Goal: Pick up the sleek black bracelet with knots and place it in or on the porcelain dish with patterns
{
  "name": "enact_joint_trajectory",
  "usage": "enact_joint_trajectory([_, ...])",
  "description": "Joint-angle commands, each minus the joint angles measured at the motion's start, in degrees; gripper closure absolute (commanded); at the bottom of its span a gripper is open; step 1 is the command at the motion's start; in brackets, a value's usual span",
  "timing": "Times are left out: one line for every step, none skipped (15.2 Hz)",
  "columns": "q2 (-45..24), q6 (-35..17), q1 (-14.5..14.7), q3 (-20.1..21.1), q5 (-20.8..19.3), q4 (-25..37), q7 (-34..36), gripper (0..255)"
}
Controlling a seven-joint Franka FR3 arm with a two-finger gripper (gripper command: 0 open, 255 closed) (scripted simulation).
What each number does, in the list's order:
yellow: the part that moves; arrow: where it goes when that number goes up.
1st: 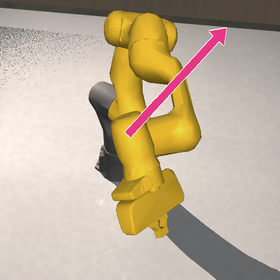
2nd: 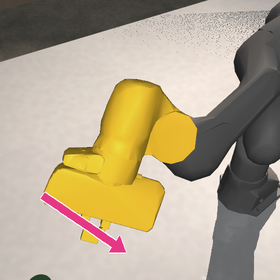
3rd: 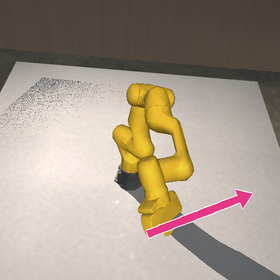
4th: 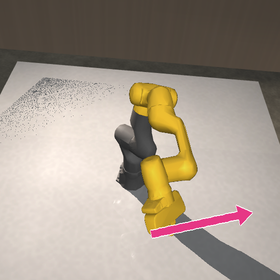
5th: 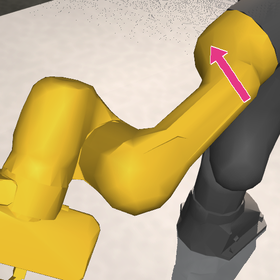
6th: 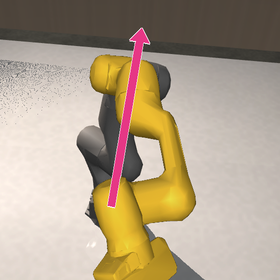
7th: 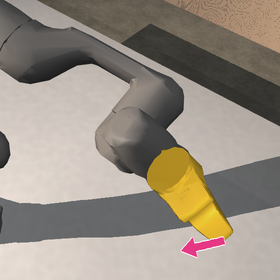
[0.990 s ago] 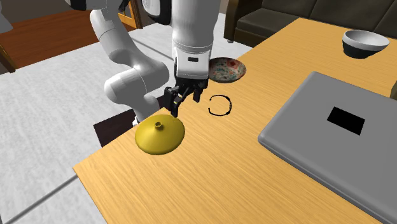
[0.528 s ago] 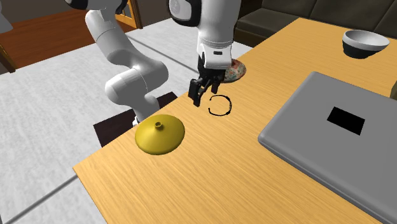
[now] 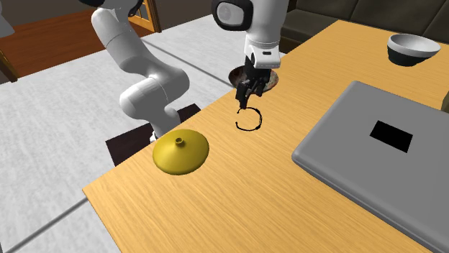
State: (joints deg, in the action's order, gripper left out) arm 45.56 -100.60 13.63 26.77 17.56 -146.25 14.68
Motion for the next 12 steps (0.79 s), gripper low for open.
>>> enact_joint_trajectory([-1.56, -1.67, 0.71, 2.81, 1.7, 0.96, 2.5, 0])
enact_joint_trajectory([-1.8, -1.94, 0.79, 3.21, 1.92, 1.09, 2.84, 0])
enact_joint_trajectory([-1.86, -2.7, 0.86, 3.45, 2.12, 0.38, 2.8, 0])
enact_joint_trajectory([-1.94, -3.48, 0.93, 3.69, 2.33, -0.31, 2.76, 0])
enact_joint_trajectory([-2.03, -4.26, 0.99, 3.93, 2.53, -1.0, 2.73, 0])
enact_joint_trajectory([-2.15, -5.05, 1.06, 4.18, 2.74, -1.68, 2.69, 0])
enact_joint_trajectory([-2.28, -5.85, 1.13, 4.43, 2.95, -2.35, 2.67, 0])
enact_joint_trajectory([-2.43, -6.66, 1.2, 4.69, 3.16, -3.01, 2.64, 0])
enact_joint_trajectory([-2.7, -7.95, 1.29, 5.12, 3.5, -4.04, 2.59, 0])
enact_joint_trajectory([-2.71, -7.95, 1.3, 5.11, 3.5, -4.04, 2.59, 0])
enact_joint_trajectory([-2.7, -7.95, 1.3, 5.11, 3.5, -4.04, 2.59, 0])
enact_joint_trajectory([-2.71, -7.95, 1.3, 5.11, 3.5, -4.04, 2.59, 0])
